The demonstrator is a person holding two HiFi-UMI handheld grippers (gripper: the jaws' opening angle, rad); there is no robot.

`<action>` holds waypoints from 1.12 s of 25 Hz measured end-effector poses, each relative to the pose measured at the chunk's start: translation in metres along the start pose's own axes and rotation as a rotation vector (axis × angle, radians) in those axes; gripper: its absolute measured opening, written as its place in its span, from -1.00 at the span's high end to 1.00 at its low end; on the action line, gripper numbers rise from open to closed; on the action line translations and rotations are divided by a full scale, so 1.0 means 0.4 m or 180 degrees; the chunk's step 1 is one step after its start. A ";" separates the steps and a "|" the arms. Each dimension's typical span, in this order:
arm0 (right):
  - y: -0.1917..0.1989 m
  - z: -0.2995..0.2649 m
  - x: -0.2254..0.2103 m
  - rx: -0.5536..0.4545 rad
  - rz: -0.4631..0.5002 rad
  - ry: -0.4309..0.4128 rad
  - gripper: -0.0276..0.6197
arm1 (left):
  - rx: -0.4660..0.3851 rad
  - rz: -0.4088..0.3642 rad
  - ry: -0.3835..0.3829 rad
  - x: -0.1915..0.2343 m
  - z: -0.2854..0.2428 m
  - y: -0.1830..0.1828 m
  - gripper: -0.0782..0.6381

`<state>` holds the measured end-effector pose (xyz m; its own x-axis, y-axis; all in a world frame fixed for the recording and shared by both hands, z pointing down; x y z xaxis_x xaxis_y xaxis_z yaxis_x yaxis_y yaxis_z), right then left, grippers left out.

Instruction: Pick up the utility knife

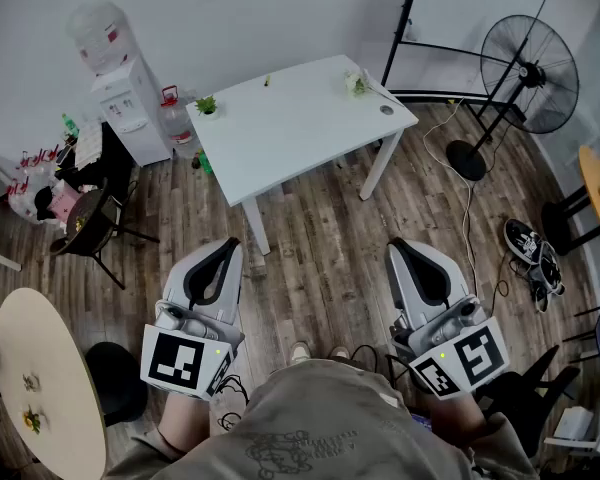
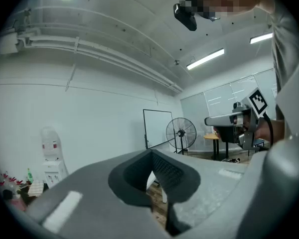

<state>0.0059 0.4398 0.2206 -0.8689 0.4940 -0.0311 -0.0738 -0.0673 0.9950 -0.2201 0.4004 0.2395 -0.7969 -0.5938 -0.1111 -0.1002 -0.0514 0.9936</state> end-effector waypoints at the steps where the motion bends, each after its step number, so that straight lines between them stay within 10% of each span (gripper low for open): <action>1: 0.000 0.000 -0.003 0.0000 0.0006 0.0000 0.83 | 0.0003 -0.0005 0.0006 -0.002 -0.002 0.000 0.78; 24: 0.034 -0.021 0.013 0.0268 0.0043 -0.0141 0.82 | -0.0097 0.0103 -0.0096 0.000 0.018 0.003 0.78; 28: 0.047 -0.015 0.016 0.0291 -0.0009 -0.0057 0.82 | -0.0136 0.0148 -0.0355 0.031 0.022 0.009 0.08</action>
<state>-0.0038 0.4364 0.2386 -0.8598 0.5095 -0.0331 -0.0308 0.0131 0.9994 -0.2355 0.4000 0.2417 -0.8616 -0.5035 -0.0639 -0.0380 -0.0616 0.9974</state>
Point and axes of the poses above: the fingertips, and each gripper's own axes: z backward along the fingers, x to its left, y out of its underside, the point moved 4 cm from there along z, backward along the fingers, and after that the axes turned 3 degrees about -x, right-handed, at the moved point
